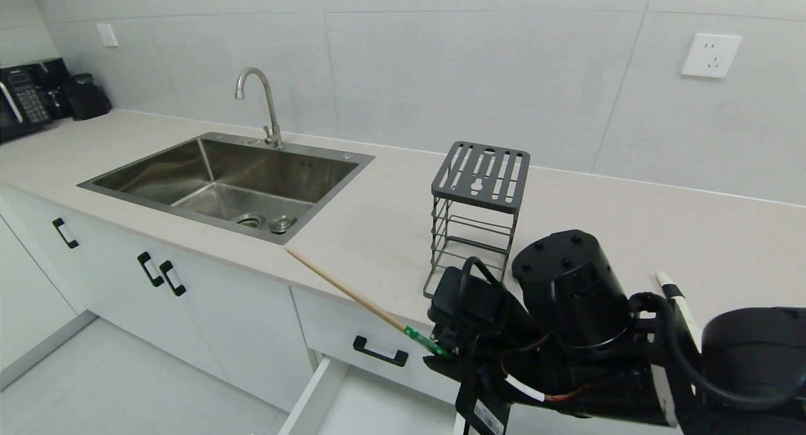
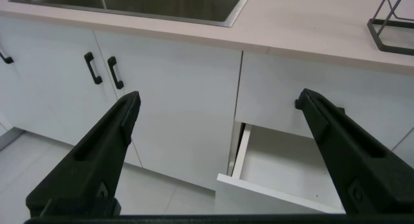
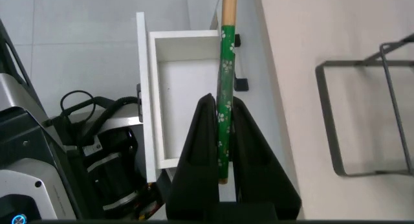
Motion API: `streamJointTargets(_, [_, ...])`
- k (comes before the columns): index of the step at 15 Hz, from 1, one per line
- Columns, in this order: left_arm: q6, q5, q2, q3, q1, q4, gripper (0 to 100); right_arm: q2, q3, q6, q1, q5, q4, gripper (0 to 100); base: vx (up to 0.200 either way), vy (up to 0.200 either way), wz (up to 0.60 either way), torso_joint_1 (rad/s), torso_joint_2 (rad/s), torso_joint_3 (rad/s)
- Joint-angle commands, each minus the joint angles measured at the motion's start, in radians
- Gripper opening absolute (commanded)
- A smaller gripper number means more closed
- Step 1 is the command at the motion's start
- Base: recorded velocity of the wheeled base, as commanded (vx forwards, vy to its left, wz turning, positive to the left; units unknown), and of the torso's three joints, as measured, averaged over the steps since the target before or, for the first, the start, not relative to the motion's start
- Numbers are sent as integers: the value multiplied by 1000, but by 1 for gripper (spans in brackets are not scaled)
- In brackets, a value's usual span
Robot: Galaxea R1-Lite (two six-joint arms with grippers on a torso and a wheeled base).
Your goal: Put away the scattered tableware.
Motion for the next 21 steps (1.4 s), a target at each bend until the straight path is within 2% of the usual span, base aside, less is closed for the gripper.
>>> streamJointTargets(1, [0,0,1,0,0,0,100,16,-1,-1,5,0,0,0,0,0,0,0,0,0])
streamJointTargets(5, [0,0,1,0,0,-2,100,14,102,4,28,0,-18,0,0,0,0,-30,59,27])
streamJointTargets(9, [0,0,1,0,0,0,100,45,63,5,31,0,-24,0,0,0,0,-199,395,198])
streamJointTargets(12, [0,0,1,0,0,0,100,62,60,7,36,0,-54,0,0,0,0,-85,176,84])
streamJointTargets(17, [0,0,1,0,0,0,100,62,71,5,41,0,-54,0,0,0,0,-224,432,208])
streamJointTargets(21, [0,0,1,0,0,0,100,105,68,7,76,-15,-49,0,0,0,0,-176,334,155])
